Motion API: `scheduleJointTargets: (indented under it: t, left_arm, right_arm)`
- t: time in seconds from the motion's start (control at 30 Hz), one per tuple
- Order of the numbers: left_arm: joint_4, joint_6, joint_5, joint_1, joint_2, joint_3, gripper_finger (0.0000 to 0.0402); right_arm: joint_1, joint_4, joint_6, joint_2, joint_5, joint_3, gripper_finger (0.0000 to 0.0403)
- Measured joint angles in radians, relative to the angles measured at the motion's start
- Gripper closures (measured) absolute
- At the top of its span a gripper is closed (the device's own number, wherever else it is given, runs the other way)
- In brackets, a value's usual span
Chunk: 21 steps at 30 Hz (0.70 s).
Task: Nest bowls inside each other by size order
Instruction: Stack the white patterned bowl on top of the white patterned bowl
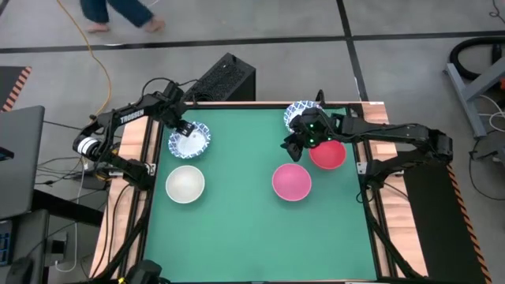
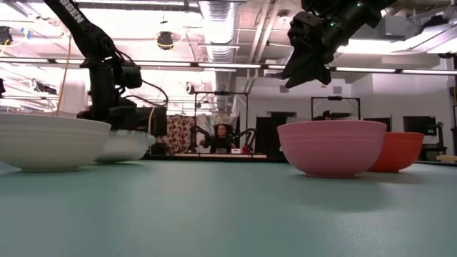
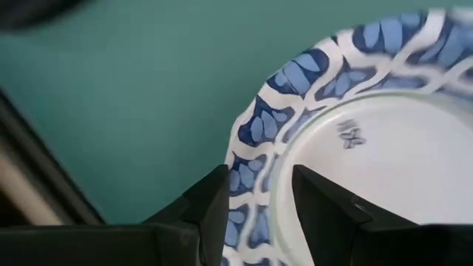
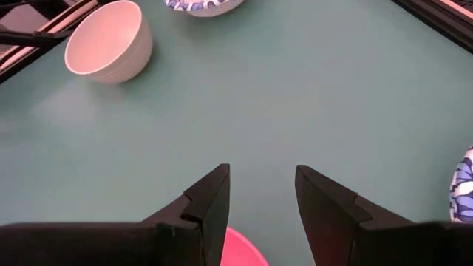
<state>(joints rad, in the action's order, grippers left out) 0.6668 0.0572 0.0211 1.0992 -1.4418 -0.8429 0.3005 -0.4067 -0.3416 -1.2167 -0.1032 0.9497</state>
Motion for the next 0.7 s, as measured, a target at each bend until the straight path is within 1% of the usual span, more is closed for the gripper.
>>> scheduleJointTargets:
  t: [0.13,0.17,0.3,0.37,0.43,0.57,0.7]
  left_arm:
    - [0.004,-0.030,0.037,-0.010,-0.001,0.030,0.0267]
    - [0.004,-0.034,0.043,-0.020,-0.001,0.030,0.0268]
    - [-0.009,-0.068,0.126,-0.062,-0.001,0.019,0.0268]
    - [-0.013,-0.081,0.126,-0.085,-0.001,0.001,0.0268]
    - [-0.011,-0.098,0.089,-0.107,-0.001,-0.013,0.0268]
    - [-0.006,-0.125,-0.023,-0.143,0.000,-0.027,0.0268]
    - [0.009,-0.101,-0.080,-0.164,0.000,-0.027,0.0268]
  right_arm:
    - [-0.001,0.008,0.000,0.000,0.000,0.000,0.0227]
    - [-0.001,0.011,0.000,0.000,0.000,0.000,0.0227]
    - [-0.001,0.025,0.000,0.000,0.000,0.000,0.0227]
    - [-0.001,0.030,0.001,0.000,0.000,0.000,0.0227]
    - [-0.001,0.030,0.001,0.000,0.000,0.000,0.0227]
    - [0.000,0.026,0.001,0.000,0.000,0.000,0.0227]
    - [0.000,0.025,0.002,0.000,0.000,0.000,0.0227]
